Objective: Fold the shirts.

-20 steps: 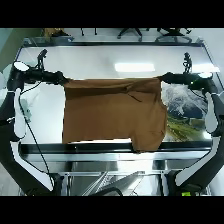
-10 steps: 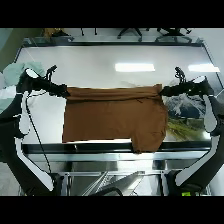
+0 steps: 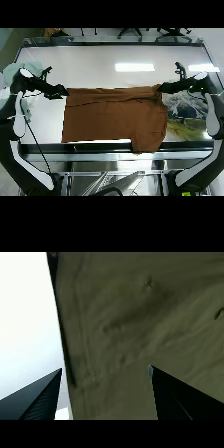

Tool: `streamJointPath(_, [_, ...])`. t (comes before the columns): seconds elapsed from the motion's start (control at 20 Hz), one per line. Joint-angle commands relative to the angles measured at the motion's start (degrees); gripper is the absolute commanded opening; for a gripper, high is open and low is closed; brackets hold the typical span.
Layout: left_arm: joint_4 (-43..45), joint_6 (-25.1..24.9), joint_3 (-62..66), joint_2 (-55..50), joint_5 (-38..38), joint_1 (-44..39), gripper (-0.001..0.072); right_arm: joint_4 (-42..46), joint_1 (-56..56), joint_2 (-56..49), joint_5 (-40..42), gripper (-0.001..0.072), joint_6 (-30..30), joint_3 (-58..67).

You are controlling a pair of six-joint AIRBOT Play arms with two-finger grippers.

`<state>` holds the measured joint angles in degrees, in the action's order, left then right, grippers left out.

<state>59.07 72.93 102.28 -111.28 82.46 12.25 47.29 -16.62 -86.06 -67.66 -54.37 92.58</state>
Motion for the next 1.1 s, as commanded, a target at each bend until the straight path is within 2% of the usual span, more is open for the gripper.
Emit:
streamJointPath(0.0, [0.00, 3.26, -5.86, 6.25, 5.88, 4.11, 0.0594, 2.67, -4.81, 8.39, -4.83, 0.0464, -6.05, -1.64])
streamJointPath(0.15, [-0.07, 0.48, -25.03, 14.88, 2.91, 7.15, 0.0594, 2.71, -11.34, 16.26, -9.44, 0.0463, -7.89, -11.54])
streamJointPath(0.35, [-0.24, -5.07, -48.28, 22.69, -3.04, 9.90, 0.0595, 4.81, -21.27, 26.21, -8.68, 0.0466, -11.61, -29.57])
streamJointPath(0.55, [-2.49, -7.34, -57.20, 25.00, -5.57, 9.62, 0.0594, 4.81, -24.81, 30.91, -8.15, 0.0467, -11.96, -44.41])
streamJointPath(0.75, [-7.30, -9.03, -59.23, 24.92, -6.82, 5.88, 0.0577, 4.50, -23.26, 31.80, -6.03, 0.0469, -11.56, -55.47])
streamJointPath(0.8, [-7.26, -9.03, -59.06, 24.92, -6.64, 4.90, 0.0323, 4.17, -22.25, 31.80, -5.53, 0.0469, -11.28, -57.44])
streamJointPath(0.85, [-7.26, -9.07, -58.64, 24.92, -6.29, 4.02, 0.0009, 3.69, -20.90, 31.80, -4.79, 0.0469, -10.78, -59.21])
streamJointPath(1.05, [-7.74, -8.70, -55.36, 24.96, -4.57, 1.90, 0.0012, 1.70, -13.57, 31.76, -1.68, 0.0468, -10.82, -63.17])
